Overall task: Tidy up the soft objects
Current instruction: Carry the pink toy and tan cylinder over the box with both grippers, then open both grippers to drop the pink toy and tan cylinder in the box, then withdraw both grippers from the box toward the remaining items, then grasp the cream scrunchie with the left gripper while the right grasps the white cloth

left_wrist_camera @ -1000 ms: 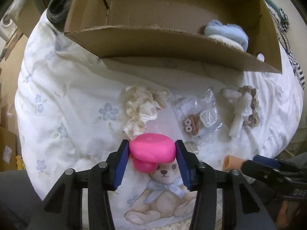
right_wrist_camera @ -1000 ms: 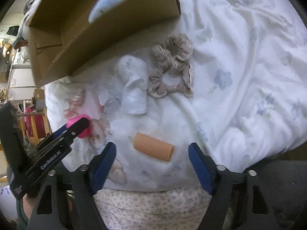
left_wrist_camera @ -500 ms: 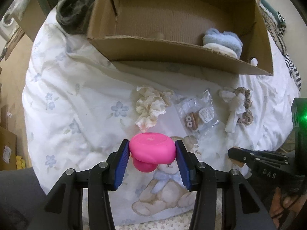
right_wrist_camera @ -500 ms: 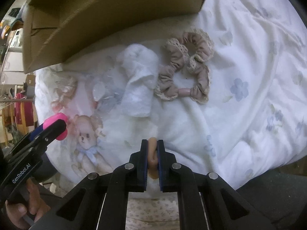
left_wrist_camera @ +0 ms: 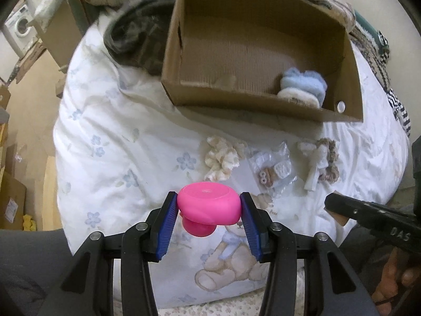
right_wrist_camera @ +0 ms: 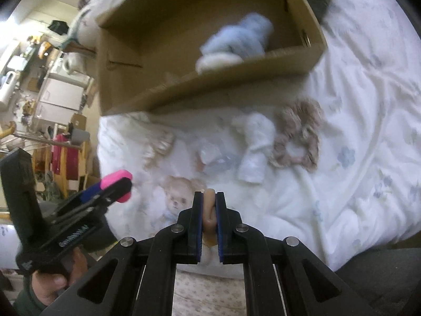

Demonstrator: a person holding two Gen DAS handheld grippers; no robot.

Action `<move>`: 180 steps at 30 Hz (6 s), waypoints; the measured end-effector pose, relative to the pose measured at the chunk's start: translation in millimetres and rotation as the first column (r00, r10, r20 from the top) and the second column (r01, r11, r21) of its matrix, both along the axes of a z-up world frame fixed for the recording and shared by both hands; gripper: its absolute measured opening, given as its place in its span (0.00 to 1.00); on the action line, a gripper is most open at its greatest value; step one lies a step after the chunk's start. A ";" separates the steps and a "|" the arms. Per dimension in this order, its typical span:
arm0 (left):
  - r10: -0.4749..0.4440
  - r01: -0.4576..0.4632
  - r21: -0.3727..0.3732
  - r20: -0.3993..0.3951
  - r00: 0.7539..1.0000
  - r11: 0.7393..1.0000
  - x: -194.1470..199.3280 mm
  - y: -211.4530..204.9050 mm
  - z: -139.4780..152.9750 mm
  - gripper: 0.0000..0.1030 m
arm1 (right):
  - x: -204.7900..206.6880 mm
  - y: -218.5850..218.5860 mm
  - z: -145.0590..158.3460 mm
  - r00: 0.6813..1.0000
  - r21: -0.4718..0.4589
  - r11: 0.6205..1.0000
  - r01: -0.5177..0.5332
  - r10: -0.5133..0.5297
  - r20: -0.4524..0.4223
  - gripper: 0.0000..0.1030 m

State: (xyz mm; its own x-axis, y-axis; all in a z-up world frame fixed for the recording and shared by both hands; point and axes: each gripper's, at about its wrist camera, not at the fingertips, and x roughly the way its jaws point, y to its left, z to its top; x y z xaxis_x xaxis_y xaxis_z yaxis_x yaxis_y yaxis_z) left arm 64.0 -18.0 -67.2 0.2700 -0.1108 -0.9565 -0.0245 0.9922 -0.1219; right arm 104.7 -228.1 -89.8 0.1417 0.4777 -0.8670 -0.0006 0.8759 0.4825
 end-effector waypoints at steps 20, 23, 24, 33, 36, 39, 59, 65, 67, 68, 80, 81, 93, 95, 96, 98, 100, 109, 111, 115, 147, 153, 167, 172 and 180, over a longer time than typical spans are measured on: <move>0.061 -0.061 -0.009 0.254 0.965 0.998 59.2 12.9 95.2 0.43 | 51.3 -0.3 104.7 0.934 0.075 0.997 0.019 -0.045 0.355 0.10; 0.053 -0.054 -0.003 0.259 0.964 0.999 73.6 11.1 100.6 0.43 | 65.5 -2.1 108.9 0.929 0.077 0.997 0.024 -0.051 0.367 0.10; 0.046 -0.049 0.004 0.266 0.963 0.999 77.6 9.7 102.2 0.43 | 70.3 -2.2 110.4 0.927 0.079 0.997 0.022 -0.050 0.373 0.10; -0.034 0.011 0.072 0.319 0.947 0.997 107.4 -10.5 91.2 0.43 | 92.6 -2.8 78.8 0.930 0.047 0.998 0.037 -0.052 0.365 0.10; -0.086 0.048 0.114 0.355 0.931 0.992 109.9 -18.3 79.0 0.43 | 94.9 -3.2 67.6 0.942 0.050 0.998 0.049 -0.063 0.329 0.10; -0.094 0.052 0.128 0.345 0.934 0.990 113.3 -20.9 66.5 0.43 | 97.0 -4.4 61.3 0.946 0.023 0.998 0.051 -0.056 0.320 0.10; -0.080 0.067 0.056 0.284 0.955 0.996 128.4 -25.7 36.9 0.43 | 115.6 -5.8 43.5 0.961 -0.007 0.998 0.061 -0.057 0.271 0.10; -0.066 0.053 0.055 0.267 0.961 0.997 130.9 -23.2 32.0 0.43 | 120.3 -4.4 44.0 0.961 -0.002 0.997 0.073 -0.070 0.267 0.10; -0.060 0.047 0.055 0.266 0.962 0.997 130.9 -21.9 31.3 0.43 | 119.9 -4.8 43.6 0.961 -0.001 0.997 0.071 -0.069 0.267 0.10; -0.057 0.044 0.053 0.265 0.962 0.998 130.9 -21.3 30.9 0.43 | 120.3 -5.1 43.4 0.962 0.000 0.997 0.071 -0.068 0.266 0.10; -0.063 0.050 0.055 0.253 0.965 0.997 129.4 -25.1 27.9 0.43 | 122.2 -6.2 41.8 0.962 -0.006 0.996 0.085 -0.081 0.262 0.10; -0.063 0.051 0.055 0.251 0.966 0.997 129.3 -25.3 27.4 0.43 | 122.2 -6.2 41.9 0.962 -0.006 0.996 0.086 -0.081 0.262 0.11; -0.064 0.049 0.070 0.230 0.971 0.996 128.5 -27.3 26.0 0.65 | 119.8 -12.7 47.0 0.950 0.012 0.992 0.129 -0.127 0.285 0.72; -0.057 0.044 0.066 0.223 0.973 0.997 129.1 -26.3 25.3 0.65 | 120.0 -13.0 46.0 0.952 0.014 0.991 0.132 -0.131 0.278 0.72; -0.054 0.041 0.062 0.220 0.974 0.997 129.3 -25.6 25.2 0.65 | 120.1 -12.9 45.3 0.953 0.016 0.991 0.131 -0.130 0.274 0.72; -0.049 0.037 0.057 0.219 0.974 0.998 129.2 -25.3 25.8 0.65 | 120.1 -11.2 45.0 0.954 0.010 0.992 0.128 -0.126 0.272 0.72; -0.049 0.038 0.056 0.224 0.973 0.998 128.7 -25.4 27.1 0.65 | 120.0 -10.5 45.2 0.954 0.001 0.992 0.127 -0.122 0.273 0.72; -0.055 0.044 0.053 0.241 0.969 0.998 124.9 -25.8 31.8 0.65 | 115.6 -9.2 50.5 0.951 -0.014 0.992 0.128 -0.119 0.284 0.72; -0.056 0.044 0.056 0.248 0.967 0.997 122.5 -25.3 34.1 0.65 | 113.7 -6.8 52.9 0.949 -0.043 0.991 0.130 -0.111 0.295 0.73; -0.052 0.041 0.048 0.261 0.964 0.998 116.8 -20.4 40.0 0.65 | 104.1 -5.1 61.0 0.935 -0.095 0.985 0.147 -0.108 0.337 0.86; -0.029 -0.003 0.117 0.273 0.962 0.993 33.4 1.5 53.2 0.65 | 26.2 -16.0 69.6 0.934 -0.123 0.984 0.131 -0.081 0.347 1.00; -0.014 -0.016 0.126 0.237 0.971 0.992 26.2 14.0 42.1 0.65 | 18.0 -21.3 58.7 0.949 -0.151 0.979 0.133 -0.082 0.305 1.00; 0.045 -0.047 0.033 0.059 0.997 0.998 35.6 19.2 -3.2 0.65 | 25.0 -43.8 24.3 0.969 -0.141 0.965 0.223 -0.203 0.142 1.00; 0.003 -0.003 0.019 0.014 1.000 1.000 47.7 -8.0 -22.2 0.65 | 25.7 -51.3 22.8 0.966 -0.111 0.964 0.240 -0.225 0.128 1.00; -0.024 0.026 0.033 -0.063 0.998 0.999 68.0 -29.5 -53.2 0.57 | 27.5 -72.3 4.8 0.959 -0.056 0.958 0.282 -0.279 0.044 0.84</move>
State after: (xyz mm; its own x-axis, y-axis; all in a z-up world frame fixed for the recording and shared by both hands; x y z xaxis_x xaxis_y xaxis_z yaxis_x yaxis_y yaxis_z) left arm 132.0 -47.4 -120.4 0.2075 -0.0846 -0.9746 -0.0060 0.9961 -0.0877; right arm 132.1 -300.4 -85.0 0.2936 0.3611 -0.8851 0.2332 0.8709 0.4326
